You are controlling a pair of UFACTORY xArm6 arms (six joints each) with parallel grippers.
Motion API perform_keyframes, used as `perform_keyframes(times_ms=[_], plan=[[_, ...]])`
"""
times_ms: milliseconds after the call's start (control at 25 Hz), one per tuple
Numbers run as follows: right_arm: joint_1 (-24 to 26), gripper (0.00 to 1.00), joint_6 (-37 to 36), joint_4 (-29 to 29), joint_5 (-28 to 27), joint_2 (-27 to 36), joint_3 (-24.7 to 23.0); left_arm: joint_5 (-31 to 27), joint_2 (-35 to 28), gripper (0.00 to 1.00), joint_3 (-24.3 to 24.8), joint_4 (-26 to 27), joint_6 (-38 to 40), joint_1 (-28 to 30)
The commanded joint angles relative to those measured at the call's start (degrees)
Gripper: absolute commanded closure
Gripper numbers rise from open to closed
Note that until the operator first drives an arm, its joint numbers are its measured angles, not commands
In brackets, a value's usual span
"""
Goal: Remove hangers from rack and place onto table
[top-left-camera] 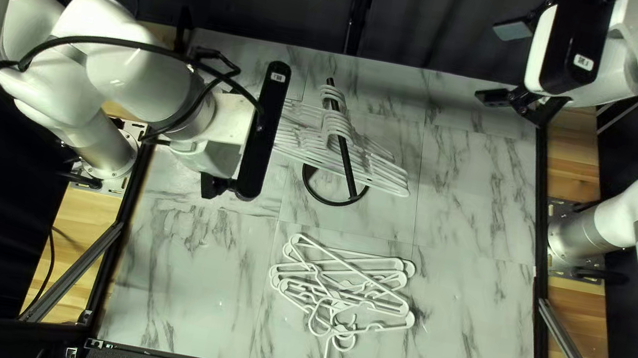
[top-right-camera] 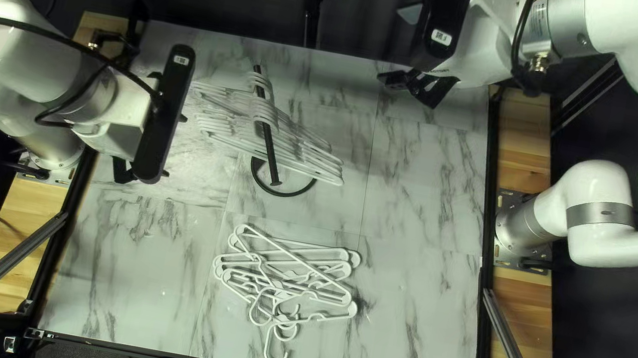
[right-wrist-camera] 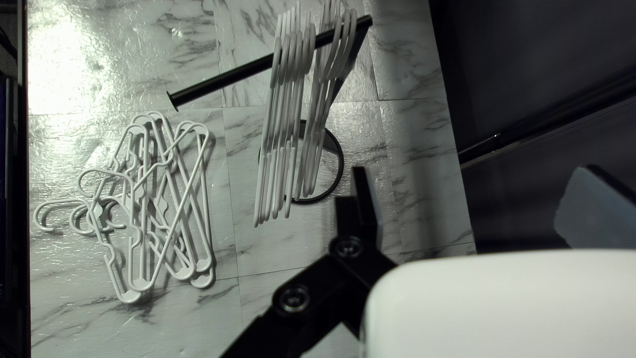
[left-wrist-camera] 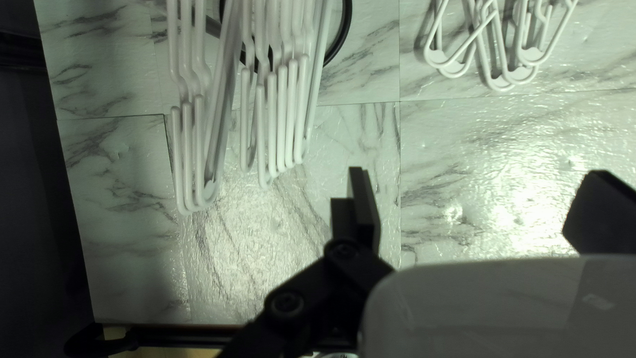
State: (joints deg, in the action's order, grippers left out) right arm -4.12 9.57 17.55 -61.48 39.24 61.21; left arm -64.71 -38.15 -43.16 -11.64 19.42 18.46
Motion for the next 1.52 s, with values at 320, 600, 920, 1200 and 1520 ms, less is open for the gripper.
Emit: perform_keyframes(times_ms=[320,600,920,1200,1520], plan=[[0.0,0.0,0.0,0.0,0.0,0.0,0.0,12.1,2.3,0.0,8.1,-3.1,1.7,-3.0],[0.0,0.0,0.0,0.0,0.0,0.0,0.0,17.5,1.2,0.0,12.5,-3.8,1.5,-4.6],[0.0,0.0,0.0,0.0,0.0,0.0,0.0,22.6,0.6,0.0,15.9,-7.0,4.0,-4.7],[0.0,0.0,0.0,0.0,0.0,0.0,0.0,25.1,1.0,0.0,16.9,-6.4,1.7,-7.5],[0.0,0.0,0.0,0.0,0.0,0.0,0.0,28.4,2.5,0.0,17.4,-4.8,-1.5,-10.0]])
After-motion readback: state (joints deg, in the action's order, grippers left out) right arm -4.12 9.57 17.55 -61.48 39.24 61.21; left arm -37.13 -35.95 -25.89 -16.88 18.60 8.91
